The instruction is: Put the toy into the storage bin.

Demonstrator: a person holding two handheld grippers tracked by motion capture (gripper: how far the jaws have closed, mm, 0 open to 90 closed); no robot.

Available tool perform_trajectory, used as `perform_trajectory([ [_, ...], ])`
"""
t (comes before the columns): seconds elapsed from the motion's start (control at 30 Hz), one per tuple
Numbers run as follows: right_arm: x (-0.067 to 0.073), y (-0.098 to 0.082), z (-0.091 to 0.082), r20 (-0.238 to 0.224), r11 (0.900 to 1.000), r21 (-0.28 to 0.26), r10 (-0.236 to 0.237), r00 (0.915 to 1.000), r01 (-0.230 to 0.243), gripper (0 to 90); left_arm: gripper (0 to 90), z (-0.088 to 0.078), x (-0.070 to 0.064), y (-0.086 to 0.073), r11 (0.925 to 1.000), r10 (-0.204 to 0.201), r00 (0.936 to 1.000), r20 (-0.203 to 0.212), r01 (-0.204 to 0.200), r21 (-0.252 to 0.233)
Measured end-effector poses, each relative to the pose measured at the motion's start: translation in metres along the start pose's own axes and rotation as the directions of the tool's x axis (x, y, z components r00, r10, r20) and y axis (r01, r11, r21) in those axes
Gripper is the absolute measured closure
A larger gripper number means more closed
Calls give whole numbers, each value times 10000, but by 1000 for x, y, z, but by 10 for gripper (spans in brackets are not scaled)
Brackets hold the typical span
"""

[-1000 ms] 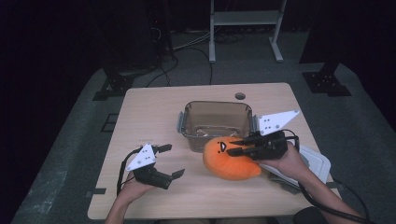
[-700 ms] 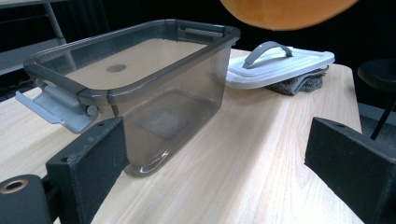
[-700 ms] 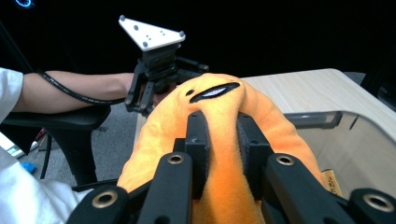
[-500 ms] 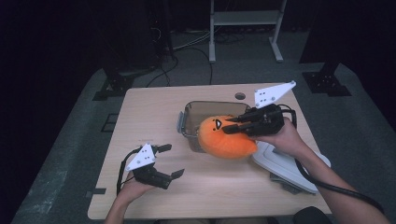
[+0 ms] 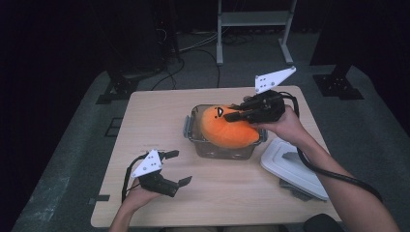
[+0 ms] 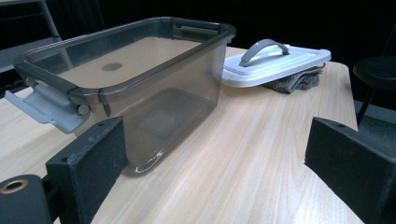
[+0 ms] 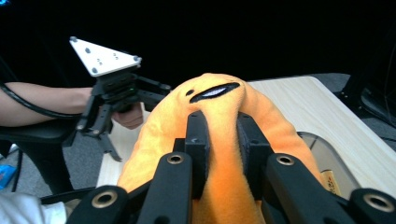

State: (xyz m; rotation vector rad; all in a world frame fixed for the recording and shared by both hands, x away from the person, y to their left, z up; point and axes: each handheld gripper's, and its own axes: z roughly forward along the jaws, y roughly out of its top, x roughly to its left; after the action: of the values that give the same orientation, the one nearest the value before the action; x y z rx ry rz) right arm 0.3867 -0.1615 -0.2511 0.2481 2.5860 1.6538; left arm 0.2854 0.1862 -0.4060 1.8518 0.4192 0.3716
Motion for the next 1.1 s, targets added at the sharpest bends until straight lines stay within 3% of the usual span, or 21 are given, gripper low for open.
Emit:
perform_trajectory([
  [0.43,-29,2,15,189,9994,331,116,9998,-122,773,48,-1,1,0,10000,13,10000,-15,-13,-7],
  [1.1,-68,-20,43,217,9968,398,681,9974,-689,771,48,-2,0,0,10000,33,10000,21,-33,34],
])
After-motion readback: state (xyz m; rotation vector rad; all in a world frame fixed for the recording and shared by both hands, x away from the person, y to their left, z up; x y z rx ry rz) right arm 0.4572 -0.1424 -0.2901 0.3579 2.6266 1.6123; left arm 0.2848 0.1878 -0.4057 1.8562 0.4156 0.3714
